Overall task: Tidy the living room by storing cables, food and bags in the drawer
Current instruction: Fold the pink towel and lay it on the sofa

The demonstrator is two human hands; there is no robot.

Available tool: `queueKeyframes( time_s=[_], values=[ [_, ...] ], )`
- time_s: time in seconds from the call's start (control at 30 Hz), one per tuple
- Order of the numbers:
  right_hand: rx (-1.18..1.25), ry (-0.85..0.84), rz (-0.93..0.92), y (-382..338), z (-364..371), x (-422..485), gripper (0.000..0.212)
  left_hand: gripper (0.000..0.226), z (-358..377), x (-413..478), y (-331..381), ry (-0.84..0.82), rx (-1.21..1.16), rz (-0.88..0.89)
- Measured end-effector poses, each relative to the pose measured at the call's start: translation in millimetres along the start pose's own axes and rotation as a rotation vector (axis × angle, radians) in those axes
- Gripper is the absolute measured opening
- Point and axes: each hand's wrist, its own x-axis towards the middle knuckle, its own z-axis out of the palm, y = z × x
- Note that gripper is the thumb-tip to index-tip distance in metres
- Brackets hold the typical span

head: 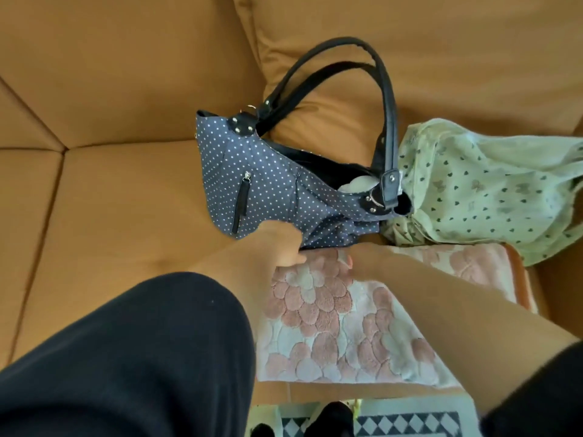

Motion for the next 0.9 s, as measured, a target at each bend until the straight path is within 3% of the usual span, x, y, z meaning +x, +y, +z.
queueKeyframes(
  time_s=[0.07,0.13,0.2,0.27,0.33,0.37,0.5,0.57,0.63,0.73,0.9],
  values=[
    [0.040,-0.022,-0.019,1,13,1,0.043,0.061,30,8,0,-0.166,-0.090,-0.173],
    [0.075,-0.014,0.032,0,24,3,0.067,0.073,56,19,3,-0.204,-0.303,-0.323],
    [0.068,0.037,0.073,-3,34,1,0.084,0.079,72,26,13,-0.147,-0.576,-0.427],
    [0.029,0.096,0.121,-10,42,-6,0.088,0.060,78,28,22,0.023,-0.734,-0.461],
    [0.010,0.193,0.174,-15,50,-15,0.079,0.031,75,23,30,0.267,-0.708,-0.453],
    [0.030,0.263,0.190,-17,54,-19,0.071,0.028,72,17,33,0.373,-0.630,-0.448],
    [0.112,0.496,0.249,-12,71,-25,0.047,0.072,62,3,48,0.558,-0.196,-0.250],
    [0.077,0.503,0.287,-4,81,-24,0.052,0.072,71,7,62,0.535,-0.166,-0.036],
    [0.051,0.466,0.278,7,93,-21,0.058,0.065,84,14,77,0.411,-0.171,0.068],
    [-0.002,0.384,0.247,20,109,-16,0.062,0.058,105,25,87,0.329,-0.205,0.035],
    [-0.008,0.388,0.234,28,112,-1,0.064,0.058,110,37,86,0.333,-0.181,-0.012]
  ],
)
